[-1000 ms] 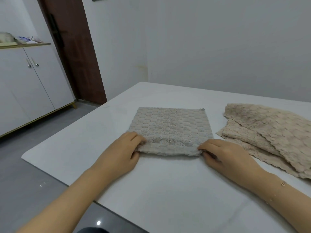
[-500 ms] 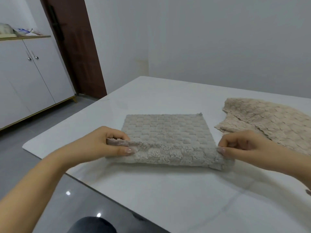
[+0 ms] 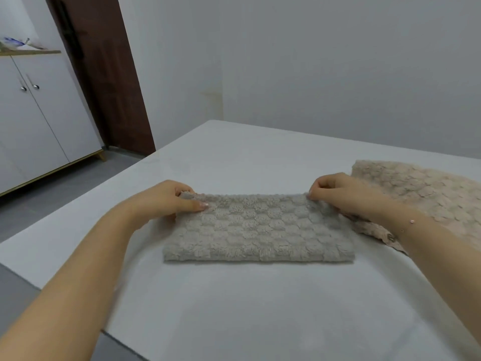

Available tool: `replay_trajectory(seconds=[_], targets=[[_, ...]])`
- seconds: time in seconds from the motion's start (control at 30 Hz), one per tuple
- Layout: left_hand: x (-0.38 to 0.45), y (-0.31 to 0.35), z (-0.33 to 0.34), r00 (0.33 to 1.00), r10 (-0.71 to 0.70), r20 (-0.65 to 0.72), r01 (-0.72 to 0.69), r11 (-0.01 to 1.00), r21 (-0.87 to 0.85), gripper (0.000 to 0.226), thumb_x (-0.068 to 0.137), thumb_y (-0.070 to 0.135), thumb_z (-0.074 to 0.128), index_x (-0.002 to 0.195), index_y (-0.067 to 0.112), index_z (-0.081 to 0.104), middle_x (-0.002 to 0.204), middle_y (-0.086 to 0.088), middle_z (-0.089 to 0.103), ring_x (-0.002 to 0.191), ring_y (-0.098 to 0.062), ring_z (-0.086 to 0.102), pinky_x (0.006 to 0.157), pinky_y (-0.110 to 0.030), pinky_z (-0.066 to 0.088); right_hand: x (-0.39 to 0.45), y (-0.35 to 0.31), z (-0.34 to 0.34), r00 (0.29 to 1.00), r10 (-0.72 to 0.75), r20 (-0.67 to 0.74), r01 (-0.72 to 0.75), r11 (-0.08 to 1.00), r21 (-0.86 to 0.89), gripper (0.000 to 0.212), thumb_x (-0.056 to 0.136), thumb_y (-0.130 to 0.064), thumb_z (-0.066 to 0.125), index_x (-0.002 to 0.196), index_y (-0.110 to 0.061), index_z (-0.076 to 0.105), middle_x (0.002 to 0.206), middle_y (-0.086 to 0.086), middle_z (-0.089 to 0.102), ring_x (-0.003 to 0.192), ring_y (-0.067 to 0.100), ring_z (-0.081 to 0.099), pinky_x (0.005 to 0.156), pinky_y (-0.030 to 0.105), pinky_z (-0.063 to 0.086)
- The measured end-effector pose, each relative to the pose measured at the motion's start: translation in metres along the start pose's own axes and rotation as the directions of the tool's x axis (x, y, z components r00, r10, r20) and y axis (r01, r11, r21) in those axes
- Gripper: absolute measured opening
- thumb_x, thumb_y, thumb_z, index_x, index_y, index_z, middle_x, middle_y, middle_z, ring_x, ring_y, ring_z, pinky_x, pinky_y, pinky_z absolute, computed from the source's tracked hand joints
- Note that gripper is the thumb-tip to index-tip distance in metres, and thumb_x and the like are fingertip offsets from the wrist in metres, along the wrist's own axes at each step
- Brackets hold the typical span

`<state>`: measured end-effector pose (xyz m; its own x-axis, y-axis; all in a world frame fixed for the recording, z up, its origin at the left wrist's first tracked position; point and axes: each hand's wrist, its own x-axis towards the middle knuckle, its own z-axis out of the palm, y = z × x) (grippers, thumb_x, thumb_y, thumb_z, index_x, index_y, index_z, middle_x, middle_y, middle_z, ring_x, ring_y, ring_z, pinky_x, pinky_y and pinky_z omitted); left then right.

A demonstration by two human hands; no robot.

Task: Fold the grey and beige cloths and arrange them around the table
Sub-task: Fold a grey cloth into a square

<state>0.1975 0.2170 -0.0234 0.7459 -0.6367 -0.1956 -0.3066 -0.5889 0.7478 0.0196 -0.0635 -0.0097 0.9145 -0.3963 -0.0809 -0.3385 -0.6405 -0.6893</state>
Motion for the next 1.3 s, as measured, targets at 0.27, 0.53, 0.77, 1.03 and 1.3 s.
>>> replay_trajectory(seconds=[0.27, 0.53, 0.77, 1.03, 1.3], targets=[[0.017, -0.024, 0.012, 0.974, -0.011, -0.228, -0.011, 0.996, -0.093, 0.035, 0.079, 0.04, 0.072, 0.078, 0.006, 0.068, 0.052, -0.002, 0.051, 0.047, -0.006, 0.047, 0.05, -0.021, 0.035, 0.027, 0.021, 0.02, 0.991, -0.012, -0.133, 0.021, 0.997, 0.069, 0.023, 0.086, -0.033, 0.066, 0.081, -0.01, 0.067, 0.067, 0.004, 0.065, 0.044, 0.003, 0.049, 0.05, 0.021, 0.04], [0.023, -0.025, 0.023, 0.918, 0.069, -0.391, -0.031, 0.994, 0.102, 0.046, 0.083, 0.054, 0.06, 0.082, 0.008, 0.063, 0.07, -0.018, 0.066, 0.064, -0.032, 0.062, 0.06, -0.041, 0.049, 0.035, 0.026, 0.023, 0.98, -0.025, -0.196, 0.034, 0.999, 0.041, 0.026, 0.089, -0.037, 0.061, 0.085, -0.011, 0.064, 0.056, -0.005, 0.057, 0.05, 0.013, 0.043, 0.05, 0.022, 0.036], [0.018, -0.021, 0.029, 0.857, 0.094, -0.507, 0.017, 0.977, 0.211, 0.035, 0.08, 0.054, 0.063, 0.085, 0.02, 0.058, 0.068, -0.001, 0.063, 0.064, -0.017, 0.058, 0.059, -0.036, 0.045, 0.035, 0.027, 0.032, 0.952, -0.062, -0.301, 0.045, 0.997, -0.063, 0.023, 0.087, -0.033, 0.065, 0.099, -0.016, 0.057, 0.055, -0.008, 0.056, 0.039, 0.005, 0.044, 0.038, 0.012, 0.032], [-0.016, 0.033, 0.058, 0.794, 0.39, -0.467, -0.168, 0.878, 0.448, 0.039, 0.096, 0.041, 0.042, 0.132, 0.025, 0.048, 0.144, 0.007, 0.041, 0.131, -0.014, 0.034, 0.105, -0.033, 0.03, 0.013, -0.015, 0.045, 0.88, -0.409, -0.241, 0.282, 0.859, -0.427, 0.043, 0.1, -0.032, 0.038, 0.14, -0.016, 0.044, 0.143, 0.0, 0.043, 0.133, 0.015, 0.034, 0.101, 0.018, 0.022], [-0.011, 0.015, 0.103, 0.97, 0.192, -0.148, -0.057, 0.776, 0.629, 0.058, 0.098, 0.052, 0.009, 0.15, 0.034, -0.006, 0.159, 0.006, -0.015, 0.144, -0.005, -0.015, 0.117, -0.031, -0.012, 0.008, 0.001, 0.082, 0.955, -0.273, 0.114, 0.293, 0.815, -0.501, 0.06, 0.098, -0.053, 0.017, 0.152, -0.031, 0.002, 0.16, -0.009, -0.003, 0.145, 0.003, -0.007, 0.118, 0.025, -0.006]])
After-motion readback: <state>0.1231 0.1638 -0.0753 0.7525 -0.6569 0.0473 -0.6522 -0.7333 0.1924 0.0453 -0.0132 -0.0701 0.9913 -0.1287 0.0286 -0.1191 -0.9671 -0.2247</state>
